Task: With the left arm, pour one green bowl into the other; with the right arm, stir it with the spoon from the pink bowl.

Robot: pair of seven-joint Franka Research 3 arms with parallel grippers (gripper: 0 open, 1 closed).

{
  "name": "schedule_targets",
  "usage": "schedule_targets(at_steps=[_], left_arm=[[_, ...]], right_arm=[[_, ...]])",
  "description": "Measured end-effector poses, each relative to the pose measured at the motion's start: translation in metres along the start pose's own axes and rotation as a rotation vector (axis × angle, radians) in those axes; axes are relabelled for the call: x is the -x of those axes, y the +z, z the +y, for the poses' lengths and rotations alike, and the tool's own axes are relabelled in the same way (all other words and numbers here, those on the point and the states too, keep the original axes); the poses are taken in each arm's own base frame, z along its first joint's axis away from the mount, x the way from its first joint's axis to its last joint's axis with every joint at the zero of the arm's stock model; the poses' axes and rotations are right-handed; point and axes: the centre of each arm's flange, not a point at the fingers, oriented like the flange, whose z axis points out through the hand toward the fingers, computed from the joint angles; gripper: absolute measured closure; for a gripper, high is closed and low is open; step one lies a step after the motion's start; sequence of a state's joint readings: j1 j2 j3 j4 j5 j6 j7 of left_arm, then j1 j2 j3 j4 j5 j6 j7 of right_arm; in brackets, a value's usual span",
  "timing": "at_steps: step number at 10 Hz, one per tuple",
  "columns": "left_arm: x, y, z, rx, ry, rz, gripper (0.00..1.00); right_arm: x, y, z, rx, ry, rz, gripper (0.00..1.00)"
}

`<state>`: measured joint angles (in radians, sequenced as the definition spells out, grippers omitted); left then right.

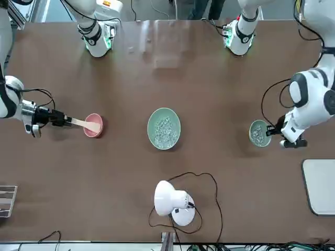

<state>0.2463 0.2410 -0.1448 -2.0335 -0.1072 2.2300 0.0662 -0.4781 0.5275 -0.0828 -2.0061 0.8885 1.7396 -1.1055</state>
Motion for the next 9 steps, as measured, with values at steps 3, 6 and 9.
schedule_targets(at_steps=[3, 6, 9], left_arm=[[-0.007, -0.072, 0.071, -0.019, -0.133, -0.029, 0.95], [0.003, -0.109, 0.191, -0.096, -0.208, 0.020, 0.95], [0.043, -0.089, 0.302, -0.299, -0.288, 0.044, 0.95]], right_arm=[[-0.002, 0.005, -0.003, -0.007, 0.001, -0.005, 0.42], [-0.004, 0.012, -0.007, -0.021, 0.014, -0.023, 0.46], [-0.003, 0.014, -0.007, -0.023, 0.033, -0.028, 0.49]])
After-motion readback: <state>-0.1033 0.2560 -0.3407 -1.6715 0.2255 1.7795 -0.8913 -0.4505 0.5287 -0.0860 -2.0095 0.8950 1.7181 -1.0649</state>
